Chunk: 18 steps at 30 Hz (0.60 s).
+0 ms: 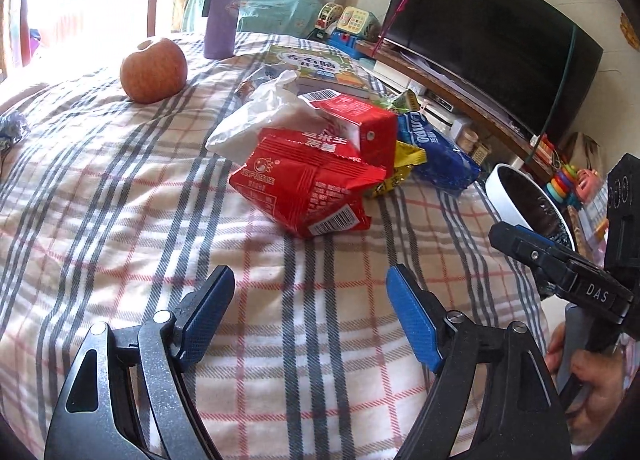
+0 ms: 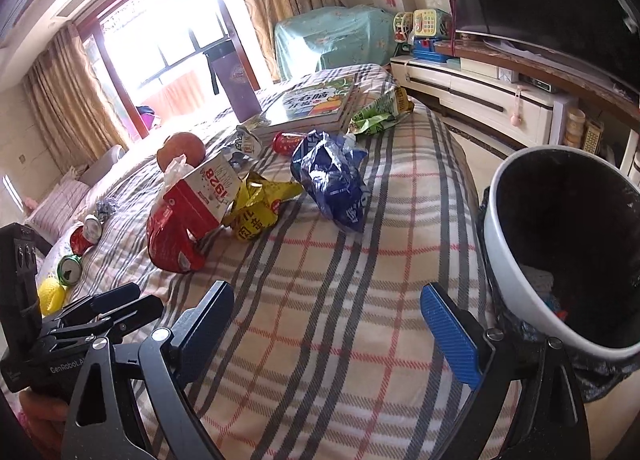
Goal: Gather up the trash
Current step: 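Move both open tools back toward the wrappers on the bed, then grasp the red snack packet with the left tool while the right tool grasps the blue bag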
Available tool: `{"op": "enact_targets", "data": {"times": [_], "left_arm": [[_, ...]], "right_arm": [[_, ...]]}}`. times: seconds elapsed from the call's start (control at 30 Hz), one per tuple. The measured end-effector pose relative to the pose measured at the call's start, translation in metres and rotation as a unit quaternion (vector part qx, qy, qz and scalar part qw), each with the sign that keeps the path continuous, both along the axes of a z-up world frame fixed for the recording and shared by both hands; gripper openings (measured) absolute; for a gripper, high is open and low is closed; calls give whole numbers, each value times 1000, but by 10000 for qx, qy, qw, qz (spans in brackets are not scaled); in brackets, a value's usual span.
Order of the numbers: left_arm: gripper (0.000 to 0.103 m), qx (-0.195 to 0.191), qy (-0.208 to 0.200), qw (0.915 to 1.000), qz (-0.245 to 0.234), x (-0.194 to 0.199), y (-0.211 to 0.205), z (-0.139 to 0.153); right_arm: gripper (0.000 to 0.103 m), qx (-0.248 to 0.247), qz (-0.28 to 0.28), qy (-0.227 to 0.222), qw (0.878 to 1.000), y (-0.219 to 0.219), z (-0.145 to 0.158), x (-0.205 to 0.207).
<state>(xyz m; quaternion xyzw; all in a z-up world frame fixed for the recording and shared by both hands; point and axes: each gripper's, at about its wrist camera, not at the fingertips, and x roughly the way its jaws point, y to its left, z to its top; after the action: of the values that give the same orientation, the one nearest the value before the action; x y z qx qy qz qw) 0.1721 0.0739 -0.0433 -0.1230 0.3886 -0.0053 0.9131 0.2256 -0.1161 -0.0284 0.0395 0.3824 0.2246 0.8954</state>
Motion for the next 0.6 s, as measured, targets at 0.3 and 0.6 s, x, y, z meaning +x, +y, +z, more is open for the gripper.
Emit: {"op": "enact_targets", "data": {"times": [0.3, 0.6], "left_arm": [[84, -3, 41, 9999, 101, 25, 11, -1], [84, -43, -56, 10000, 56, 40, 17, 1]], "right_arm": [[96, -229, 31, -85, 9997, 17, 0, 31], [95, -184, 73, -216, 9996, 29, 4, 57]]}}
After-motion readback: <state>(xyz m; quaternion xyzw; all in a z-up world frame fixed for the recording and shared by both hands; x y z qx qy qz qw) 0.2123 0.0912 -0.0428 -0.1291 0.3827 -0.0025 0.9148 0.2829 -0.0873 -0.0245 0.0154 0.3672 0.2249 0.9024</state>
